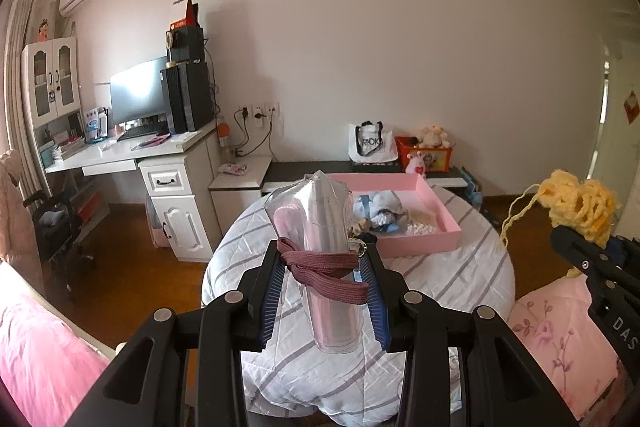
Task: Organize soft objects
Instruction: 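Hold the bottle and the yellow plush raised above the bed, then carry the clear bottle and yellow plush over the pink box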
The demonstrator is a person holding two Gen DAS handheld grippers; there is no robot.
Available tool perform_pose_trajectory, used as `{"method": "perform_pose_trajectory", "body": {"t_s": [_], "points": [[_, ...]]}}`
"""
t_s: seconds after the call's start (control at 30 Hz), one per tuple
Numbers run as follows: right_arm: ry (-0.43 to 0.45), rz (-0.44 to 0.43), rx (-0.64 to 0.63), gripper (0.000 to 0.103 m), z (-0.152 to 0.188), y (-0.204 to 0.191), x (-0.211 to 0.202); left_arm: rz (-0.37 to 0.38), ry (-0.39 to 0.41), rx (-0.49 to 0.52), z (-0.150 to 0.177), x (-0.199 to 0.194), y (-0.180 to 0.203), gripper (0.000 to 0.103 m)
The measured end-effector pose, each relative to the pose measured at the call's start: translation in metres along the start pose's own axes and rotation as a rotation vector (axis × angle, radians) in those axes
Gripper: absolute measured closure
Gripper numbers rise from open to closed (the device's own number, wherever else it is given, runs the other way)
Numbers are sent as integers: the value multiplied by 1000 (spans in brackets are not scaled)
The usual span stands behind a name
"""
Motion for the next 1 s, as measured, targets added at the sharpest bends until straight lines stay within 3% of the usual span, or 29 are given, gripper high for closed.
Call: {"method": "perform_pose_trajectory", "body": {"t_s": [0.47, 1.0], "points": [[-103, -6, 16, 78, 11, 5, 49, 9, -93, 5, -1, 55, -4, 68], [-253, -4, 55, 78, 22, 20, 142, 24, -239, 21, -22, 172, -2, 68]]}}
Point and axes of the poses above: each gripper's, at about its wrist camera, not at the fingertips, and x roughly the way its jaws point, y to its right, z to its underside, the point moved 5 cm from there along x, roughly the way its jaws point, and after that the axes turned 2 degrees about x, right-handed, at the moved point
